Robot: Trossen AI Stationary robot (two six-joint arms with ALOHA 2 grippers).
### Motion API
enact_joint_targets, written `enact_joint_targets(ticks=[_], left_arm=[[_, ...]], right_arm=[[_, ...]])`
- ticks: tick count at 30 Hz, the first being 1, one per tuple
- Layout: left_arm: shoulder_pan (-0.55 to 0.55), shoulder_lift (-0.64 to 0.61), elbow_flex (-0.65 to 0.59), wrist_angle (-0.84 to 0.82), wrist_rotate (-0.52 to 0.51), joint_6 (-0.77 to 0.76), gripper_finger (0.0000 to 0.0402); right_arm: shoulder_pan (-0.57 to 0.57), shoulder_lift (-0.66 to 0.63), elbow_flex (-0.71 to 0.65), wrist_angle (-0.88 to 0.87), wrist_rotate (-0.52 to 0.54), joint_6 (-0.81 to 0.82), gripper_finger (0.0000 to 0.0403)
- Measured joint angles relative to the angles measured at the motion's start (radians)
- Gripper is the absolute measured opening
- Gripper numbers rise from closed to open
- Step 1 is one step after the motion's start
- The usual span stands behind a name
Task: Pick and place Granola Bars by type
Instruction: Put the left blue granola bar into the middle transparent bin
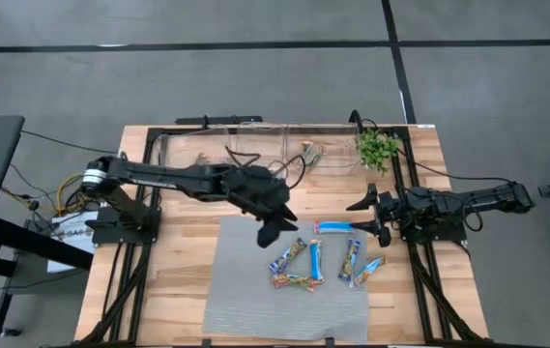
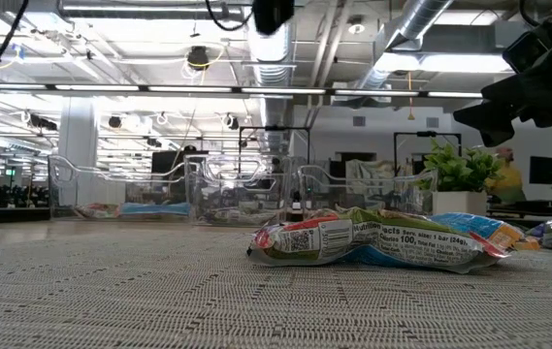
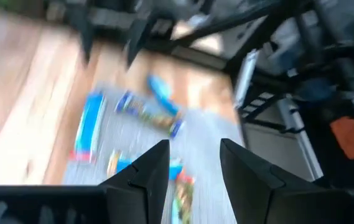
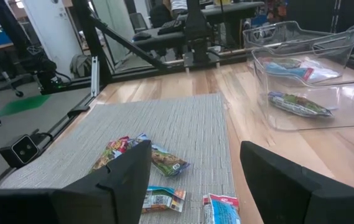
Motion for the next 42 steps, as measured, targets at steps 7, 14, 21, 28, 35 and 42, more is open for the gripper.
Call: enact_joint_targets(ticks=[7, 14, 21, 28, 35, 42], left_arm=[[-0.047, 0.135, -0.001, -0.098, -0.080, -0.218, 0.0134], [-0.105, 0.257, -0.001, -0.148, -0.106, -0.315, 0.0134], [-0.154, 0.340, -0.001, -0.162, -0.164, -0.321, 0.0134], [-0.180, 0.372, 0.005, -0.160, -0.245, -0.295, 0.0134], [-0.188, 0.418, 0.005, -0.132, -0.256, -0.251, 0.0134], [-0.188, 0.456, 0.007, -0.107, -0.255, -0.178, 0.0134]], right_arm=[[0.000, 0.000, 0.000, -0.001, 0.000, 0.000, 0.0240], [0.000, 0.000, 0.000, -0.001, 0.000, 0.000, 0.0240], [0.000, 0.000, 0.000, -0.001, 0.000, 0.000, 0.0240], [0.000, 0.000, 0.000, -0.001, 0.000, 0.000, 0.0240], [0.000, 0.000, 0.000, -0.001, -0.001, 0.000, 0.0240], [0.000, 0.000, 0.000, -0.001, 0.000, 0.000, 0.0240]])
